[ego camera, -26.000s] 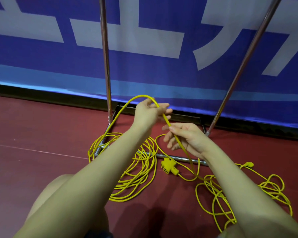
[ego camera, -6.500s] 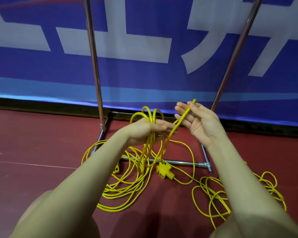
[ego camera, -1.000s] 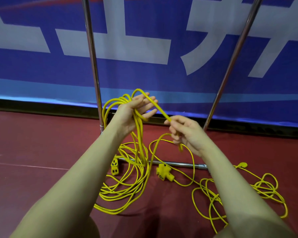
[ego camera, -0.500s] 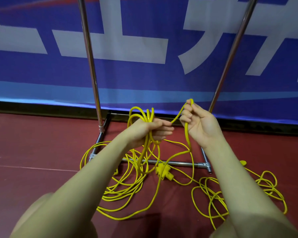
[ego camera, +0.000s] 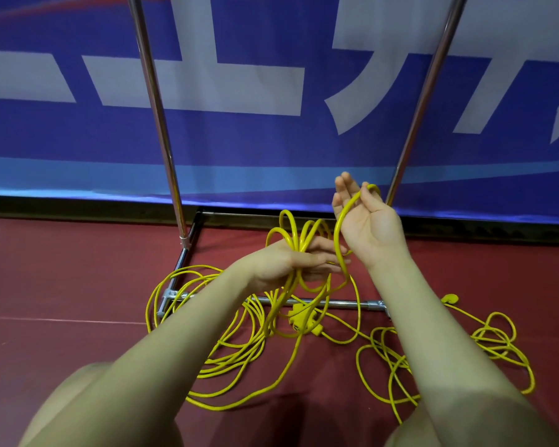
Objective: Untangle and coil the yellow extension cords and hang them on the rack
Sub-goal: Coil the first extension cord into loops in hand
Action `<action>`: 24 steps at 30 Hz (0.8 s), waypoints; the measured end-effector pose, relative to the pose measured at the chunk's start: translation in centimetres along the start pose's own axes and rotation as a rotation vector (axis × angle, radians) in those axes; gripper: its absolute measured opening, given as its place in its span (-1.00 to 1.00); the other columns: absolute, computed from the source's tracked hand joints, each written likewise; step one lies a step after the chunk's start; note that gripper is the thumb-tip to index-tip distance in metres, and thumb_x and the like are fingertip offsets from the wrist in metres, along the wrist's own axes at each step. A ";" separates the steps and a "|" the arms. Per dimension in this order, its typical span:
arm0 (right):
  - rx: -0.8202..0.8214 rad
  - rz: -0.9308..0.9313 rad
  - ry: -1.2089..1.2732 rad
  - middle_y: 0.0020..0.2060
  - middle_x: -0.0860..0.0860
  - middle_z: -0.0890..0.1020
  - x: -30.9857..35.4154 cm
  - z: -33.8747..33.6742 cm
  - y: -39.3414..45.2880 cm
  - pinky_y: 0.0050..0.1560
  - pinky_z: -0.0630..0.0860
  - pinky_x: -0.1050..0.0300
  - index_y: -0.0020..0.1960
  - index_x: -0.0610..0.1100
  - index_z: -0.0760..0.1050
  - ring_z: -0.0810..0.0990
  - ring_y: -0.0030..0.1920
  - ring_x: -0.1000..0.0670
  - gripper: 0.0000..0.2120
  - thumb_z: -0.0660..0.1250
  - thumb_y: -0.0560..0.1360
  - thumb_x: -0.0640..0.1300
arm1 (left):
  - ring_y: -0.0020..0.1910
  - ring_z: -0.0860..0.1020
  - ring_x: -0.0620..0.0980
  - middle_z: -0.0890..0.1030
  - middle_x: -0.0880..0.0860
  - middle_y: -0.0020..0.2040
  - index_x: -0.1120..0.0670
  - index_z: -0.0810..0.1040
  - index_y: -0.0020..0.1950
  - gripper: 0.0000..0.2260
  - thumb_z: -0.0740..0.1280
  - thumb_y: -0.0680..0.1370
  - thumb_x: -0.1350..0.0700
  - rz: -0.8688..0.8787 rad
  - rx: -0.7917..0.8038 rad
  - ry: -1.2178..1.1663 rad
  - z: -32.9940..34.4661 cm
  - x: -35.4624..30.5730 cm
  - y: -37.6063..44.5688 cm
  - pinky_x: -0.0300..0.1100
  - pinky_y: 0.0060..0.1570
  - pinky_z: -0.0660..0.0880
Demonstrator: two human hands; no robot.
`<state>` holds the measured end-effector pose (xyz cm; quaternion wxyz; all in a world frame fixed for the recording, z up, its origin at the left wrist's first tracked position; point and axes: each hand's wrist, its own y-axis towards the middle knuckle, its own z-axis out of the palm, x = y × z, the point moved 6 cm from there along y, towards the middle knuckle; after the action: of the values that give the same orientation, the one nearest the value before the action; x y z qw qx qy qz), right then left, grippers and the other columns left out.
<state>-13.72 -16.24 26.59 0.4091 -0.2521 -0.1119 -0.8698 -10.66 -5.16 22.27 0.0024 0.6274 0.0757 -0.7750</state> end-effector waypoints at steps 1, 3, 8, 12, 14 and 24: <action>0.003 0.001 -0.018 -0.20 -0.08 0.69 0.0 0.0 -0.1 -0.06 0.50 0.17 -0.19 -0.08 0.34 0.69 -0.15 0.00 -0.73 0.03 0.64 -0.26 | 0.13 0.58 -0.02 0.63 0.06 0.11 0.11 0.51 0.11 -0.81 0.22 0.52 0.18 0.014 -0.004 -0.030 0.0 -0.1 0.0 0.00 0.34 0.34; 0.006 0.012 -0.063 -0.18 -0.07 0.70 0.1 -0.2 0.0 -0.02 0.50 0.16 -0.19 -0.07 0.34 0.69 -0.12 0.01 -0.73 0.02 0.64 -0.24 | 0.07 0.61 -0.01 0.66 0.08 0.04 0.14 0.48 0.03 -0.89 0.21 0.54 0.21 0.047 -0.012 -0.092 0.0 -0.5 0.0 -0.09 0.23 0.45; 0.030 0.121 -0.239 -0.10 -0.09 0.68 -0.2 -1.2 0.3 -0.13 0.60 0.16 0.14 -0.15 0.34 0.68 -0.12 -0.01 -0.85 0.07 0.64 -0.12 | -0.07 0.67 0.06 0.68 0.11 -0.13 0.13 0.44 -0.03 -0.87 0.11 0.60 0.26 0.067 -0.073 -0.223 -0.6 -2.3 -0.6 -0.07 -0.01 0.58; 0.071 0.229 -0.626 -0.24 -0.06 0.68 -1.7 -1.3 -1.0 -0.22 0.57 0.20 -0.04 -0.16 0.42 0.65 -0.27 0.02 -0.83 0.09 0.63 -0.15 | -0.10 0.68 0.07 0.68 0.12 -0.12 0.09 0.45 -0.08 -0.87 0.13 0.58 0.23 0.195 -0.242 -0.398 -2.9 -4.2 -1.3 -0.04 -0.09 0.61; 0.156 0.339 -0.818 -0.26 -0.04 0.66 -3.0 -1.1 -2.0 -0.19 0.55 0.22 -0.05 -0.15 0.47 0.64 -0.26 0.04 -0.77 0.08 0.63 -0.10 | -0.11 0.68 0.07 0.69 0.12 -0.13 0.09 0.43 -0.12 -0.82 0.11 0.61 0.24 0.267 -0.333 -0.500 -4.3 -5.0 -1.8 -0.05 -0.12 0.63; 0.186 0.088 -0.969 -0.51 0.01 0.30 -3.8 0.3 -2.3 -0.51 0.29 0.28 -0.02 -0.11 0.49 0.29 -0.57 0.08 -0.78 0.08 0.65 -0.14 | -0.31 0.65 -0.06 0.69 0.08 -0.18 0.13 0.51 0.03 -0.76 0.06 0.65 0.10 0.235 -0.484 -0.369 -8.0 -6.3 -3.8 -0.21 -0.33 0.59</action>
<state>-13.29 -12.15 24.85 0.3673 -0.5944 -0.3557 -0.6207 -1.96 -1.03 27.23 0.2546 0.4622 0.1830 -0.8295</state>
